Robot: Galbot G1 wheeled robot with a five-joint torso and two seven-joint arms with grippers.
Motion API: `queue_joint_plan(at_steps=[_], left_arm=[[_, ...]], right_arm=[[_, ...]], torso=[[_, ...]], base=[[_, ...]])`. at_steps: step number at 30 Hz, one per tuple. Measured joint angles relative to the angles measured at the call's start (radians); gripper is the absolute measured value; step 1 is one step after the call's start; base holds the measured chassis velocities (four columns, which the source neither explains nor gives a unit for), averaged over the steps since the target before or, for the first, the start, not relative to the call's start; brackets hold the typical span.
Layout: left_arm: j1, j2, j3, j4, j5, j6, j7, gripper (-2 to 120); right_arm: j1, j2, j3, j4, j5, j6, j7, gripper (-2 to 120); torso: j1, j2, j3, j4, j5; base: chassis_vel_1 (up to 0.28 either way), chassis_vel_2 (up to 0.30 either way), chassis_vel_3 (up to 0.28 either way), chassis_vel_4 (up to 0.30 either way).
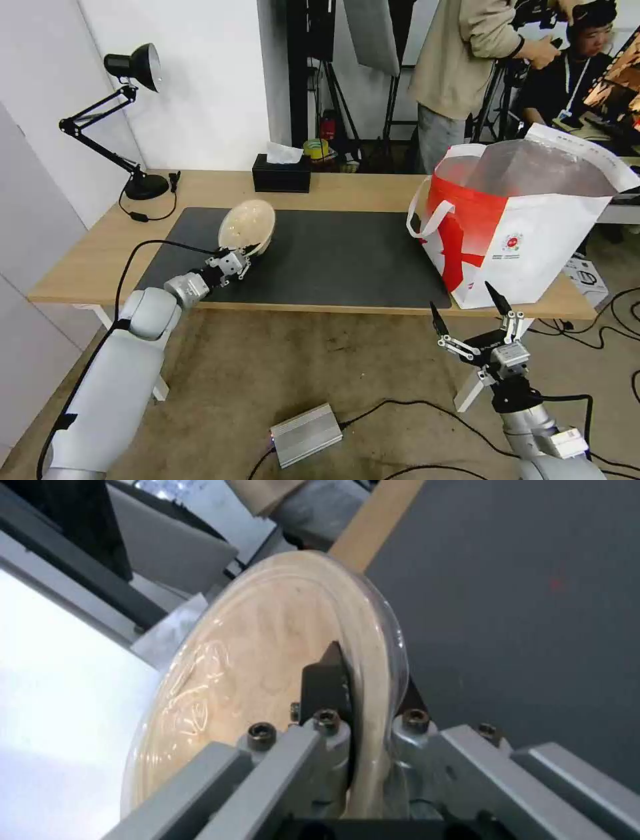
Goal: Pick up the trash from the table and place it into the takeout bag.
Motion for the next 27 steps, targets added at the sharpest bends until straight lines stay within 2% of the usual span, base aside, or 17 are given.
queue_joint_plan(at_steps=[8, 16, 21, 26, 27], left_arm=[[-0.013, -0.019, 0.001, -0.043, -0.022, 0.002, -0.004, 1], [-0.036, -0.049, 0.039, -0.105, -0.062, 0.014, -0.020, 1], [-0.089, -0.081, 0.099, -0.145, -0.083, 0.027, -0.041, 1], [-0.111, -0.094, 0.129, -0.145, -0.087, 0.028, -0.058, 1], [-0.133, -0.108, 0.161, -0.134, -0.088, 0.026, -0.081, 1]], right_arm=[[0.000, 0.000, 0.000, 0.000, 0.000, 0.000, 0.000, 100], [0.000, 0.000, 0.000, 0.000, 0.000, 0.000, 0.000, 100], [0.000, 0.000, 0.000, 0.000, 0.000, 0.000, 0.000, 100], [0.000, 0.000, 0.000, 0.000, 0.000, 0.000, 0.000, 100], [0.000, 0.000, 0.000, 0.000, 0.000, 0.000, 0.000, 100]], torso=[[0.000, 0.000, 0.000, 0.0000, 0.0001], [0.000, 0.000, 0.000, 0.0000, 0.0002], [0.000, 0.000, 0.000, 0.0000, 0.0003], [0.000, 0.000, 0.000, -0.0001, 0.0003], [0.000, 0.000, 0.000, 0.0000, 0.0002]], base=[[0.000, 0.000, 0.000, 0.000], [0.000, 0.000, 0.000, 0.000], [0.000, 0.000, 0.000, 0.000], [0.000, 0.000, 0.000, 0.000], [0.000, 0.000, 0.000, 0.000]])
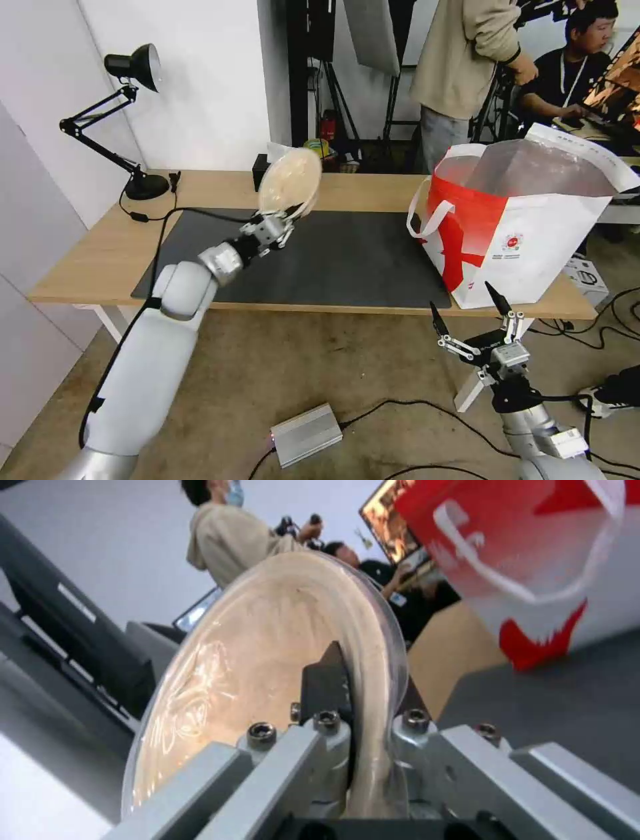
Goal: Pick up the trash from the table and place it into the takeout bag.
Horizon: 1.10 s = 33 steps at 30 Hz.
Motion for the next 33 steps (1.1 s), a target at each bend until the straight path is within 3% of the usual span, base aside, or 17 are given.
queue_joint_plan(at_steps=[12, 18, 33], left_arm=[[-0.145, -0.105, 0.135, 0.100, 0.010, -0.036, -0.083, 1], [-0.233, -0.158, 0.202, 0.161, 0.033, -0.043, -0.085, 1], [-0.441, -0.298, 0.280, 0.344, 0.068, -0.080, -0.102, 1]], right_arm=[[0.000, 0.000, 0.000, 0.000, 0.000, 0.000, 0.000, 100], [0.000, 0.000, 0.000, 0.000, 0.000, 0.000, 0.000, 100], [0.000, 0.000, 0.000, 0.000, 0.000, 0.000, 0.000, 100]], torso=[[0.000, 0.000, 0.000, 0.0000, 0.0000], [0.000, 0.000, 0.000, 0.0000, 0.0000], [0.000, 0.000, 0.000, 0.0001, 0.0000]], base=[[0.000, 0.000, 0.000, 0.000], [0.000, 0.000, 0.000, 0.000], [0.000, 0.000, 0.000, 0.000]])
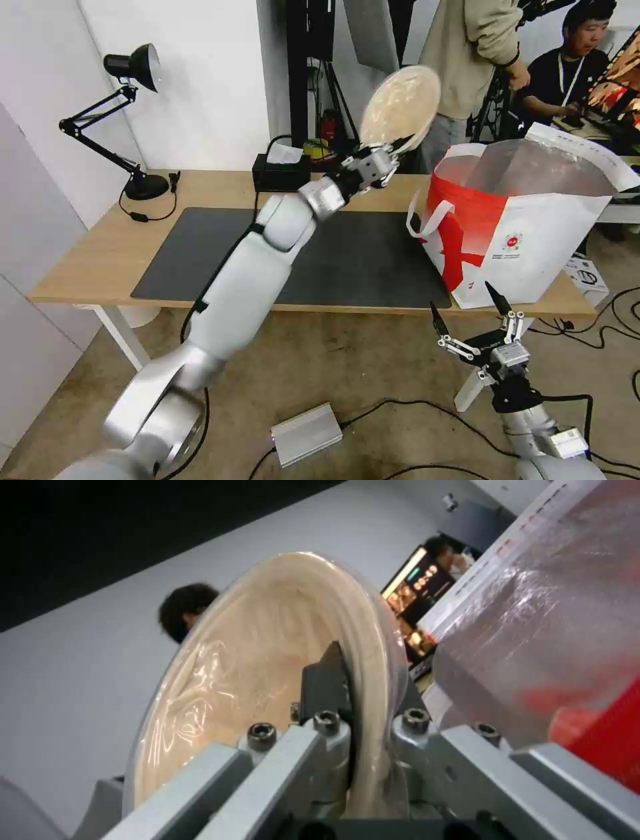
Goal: Pick up the trash from the table and place it into the takeout bag.
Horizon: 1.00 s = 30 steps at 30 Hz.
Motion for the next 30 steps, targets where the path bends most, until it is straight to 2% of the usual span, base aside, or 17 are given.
queue_joint_plan(at_steps=[8, 21, 30], left_arm=[[-0.100, -0.075, 0.063, 0.137, 0.016, -0.039, -0.018, 1], [-0.167, -0.076, 0.181, 0.200, 0.010, -0.040, -0.069, 1], [-0.272, -0.076, 0.261, 0.280, 0.026, -0.034, -0.090, 1]], right_arm=[[0.000, 0.000, 0.000, 0.000, 0.000, 0.000, 0.000, 100], [0.000, 0.000, 0.000, 0.000, 0.000, 0.000, 0.000, 100], [0.000, 0.000, 0.000, 0.000, 0.000, 0.000, 0.000, 100]], torso=[[0.000, 0.000, 0.000, -0.0002, 0.0000], [0.000, 0.000, 0.000, 0.0000, -0.0001], [0.000, 0.000, 0.000, 0.0000, -0.0002]], base=[[0.000, 0.000, 0.000, 0.000], [0.000, 0.000, 0.000, 0.000], [0.000, 0.000, 0.000, 0.000]])
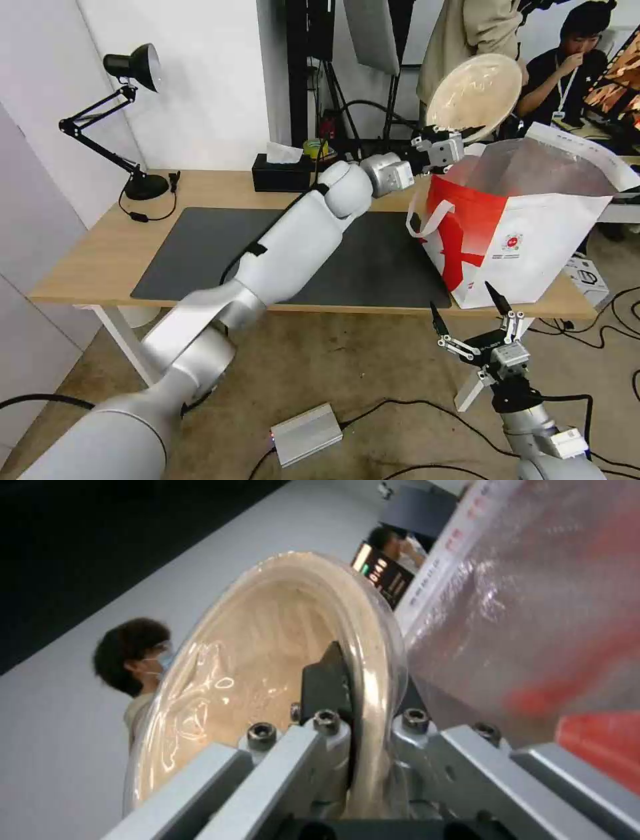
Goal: Pick up the trash from the table and place it into the takeout bag.
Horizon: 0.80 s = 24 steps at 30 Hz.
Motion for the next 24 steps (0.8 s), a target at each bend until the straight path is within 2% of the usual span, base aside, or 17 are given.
queue_joint_plan(at_steps=[5, 10, 18, 24], left_arm=[[-0.033, 0.000, 0.036, 0.032, 0.001, 0.007, -0.001, 1], [-0.089, 0.001, 0.115, 0.071, -0.008, 0.025, 0.000, 1], [-0.171, 0.000, 0.223, 0.124, -0.034, 0.056, 0.056, 1], [-0.194, 0.000, 0.281, 0.138, -0.064, 0.079, 0.067, 1]], right_arm=[[0.000, 0.000, 0.000, 0.000, 0.000, 0.000, 0.000, 100], [0.000, 0.000, 0.000, 0.000, 0.000, 0.000, 0.000, 100], [0.000, 0.000, 0.000, 0.000, 0.000, 0.000, 0.000, 100], [0.000, 0.000, 0.000, 0.000, 0.000, 0.000, 0.000, 100]], torso=[[0.000, 0.000, 0.000, 0.0002, 0.0000], [0.000, 0.000, 0.000, 0.0001, 0.0000], [0.000, 0.000, 0.000, 0.0000, 0.0000], [0.000, 0.000, 0.000, 0.0000, 0.0000]], base=[[0.000, 0.000, 0.000, 0.000], [0.000, 0.000, 0.000, 0.000], [0.000, 0.000, 0.000, 0.000], [0.000, 0.000, 0.000, 0.000]])
